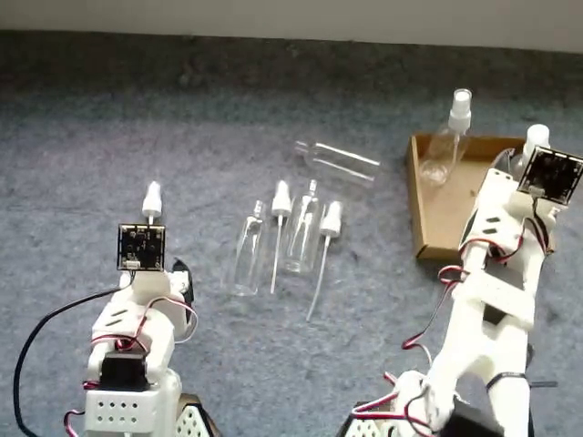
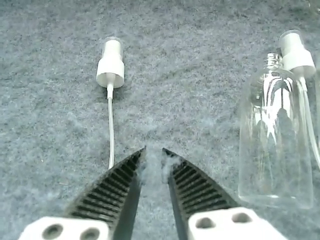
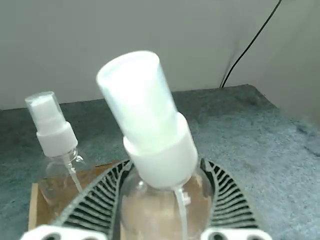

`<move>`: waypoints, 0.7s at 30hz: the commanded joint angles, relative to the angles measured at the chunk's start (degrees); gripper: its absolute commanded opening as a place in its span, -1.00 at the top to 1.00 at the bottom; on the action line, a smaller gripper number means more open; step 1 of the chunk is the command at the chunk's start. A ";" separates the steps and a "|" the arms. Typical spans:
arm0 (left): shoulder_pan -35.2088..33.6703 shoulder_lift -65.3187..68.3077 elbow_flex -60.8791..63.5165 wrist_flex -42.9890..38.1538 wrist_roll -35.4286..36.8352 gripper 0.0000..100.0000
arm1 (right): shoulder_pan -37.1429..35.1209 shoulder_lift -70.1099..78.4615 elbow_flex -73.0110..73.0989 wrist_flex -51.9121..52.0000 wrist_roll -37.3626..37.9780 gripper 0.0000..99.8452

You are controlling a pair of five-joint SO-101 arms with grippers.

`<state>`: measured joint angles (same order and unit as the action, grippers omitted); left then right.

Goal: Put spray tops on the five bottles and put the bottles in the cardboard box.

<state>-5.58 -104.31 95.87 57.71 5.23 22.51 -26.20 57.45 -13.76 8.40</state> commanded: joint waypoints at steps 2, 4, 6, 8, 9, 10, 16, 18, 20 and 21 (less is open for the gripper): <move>-0.31 -0.57 1.19 -1.41 -0.26 0.99 | 0.40 9.19 -6.64 -8.04 0.09 0.79; -0.31 -0.57 1.19 -1.41 -0.26 0.99 | 0.40 13.85 -9.01 -10.24 0.00 0.79; -0.31 -0.57 1.19 -1.41 -0.26 0.99 | 0.48 18.42 -12.00 -12.18 -0.35 0.79; -0.31 -0.57 1.19 -1.41 -0.26 0.99 | 0.75 22.55 -15.52 -12.79 -3.52 0.79; -0.31 -0.57 1.19 -1.41 -0.26 0.99 | 0.84 24.57 -17.54 -12.62 -5.36 0.79; -0.31 -0.57 1.19 -1.41 -0.26 0.99 | 1.19 26.42 -19.38 -12.62 -7.03 0.79; -0.31 -0.57 1.19 -1.41 -0.26 0.99 | 1.27 36.79 -30.11 -12.62 -12.13 0.79; -0.04 -0.57 1.19 -1.41 -0.26 0.99 | 1.27 40.22 -33.54 -12.62 -12.22 0.79; 1.10 -0.57 1.19 -1.41 -0.26 0.99 | 1.27 43.30 -37.05 -12.62 -12.31 0.79; 1.89 -0.57 1.19 -1.41 -0.26 0.99 | 1.27 44.79 -38.64 -12.62 -12.22 0.79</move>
<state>-5.58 -104.31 95.87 57.71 5.23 23.12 17.49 25.89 -24.84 -3.12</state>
